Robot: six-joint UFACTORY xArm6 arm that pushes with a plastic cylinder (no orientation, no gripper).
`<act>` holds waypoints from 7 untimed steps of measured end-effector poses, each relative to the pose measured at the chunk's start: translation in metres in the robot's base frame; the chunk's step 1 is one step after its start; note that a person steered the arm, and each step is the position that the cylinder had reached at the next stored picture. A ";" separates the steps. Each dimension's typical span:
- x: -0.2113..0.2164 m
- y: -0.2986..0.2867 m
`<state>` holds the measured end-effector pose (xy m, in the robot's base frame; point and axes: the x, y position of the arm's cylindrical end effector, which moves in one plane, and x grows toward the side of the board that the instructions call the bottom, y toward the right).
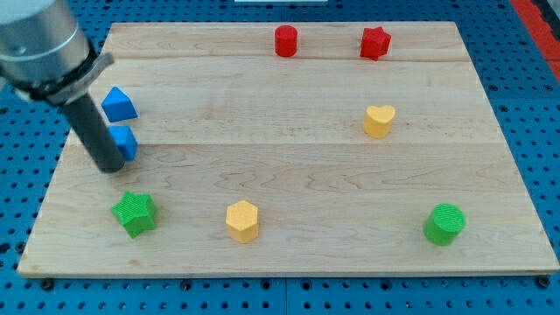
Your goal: Push the green circle above the green star
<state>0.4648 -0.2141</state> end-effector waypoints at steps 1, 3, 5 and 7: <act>-0.028 0.018; -0.010 0.223; 0.092 0.431; 0.148 0.461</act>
<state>0.6131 0.2470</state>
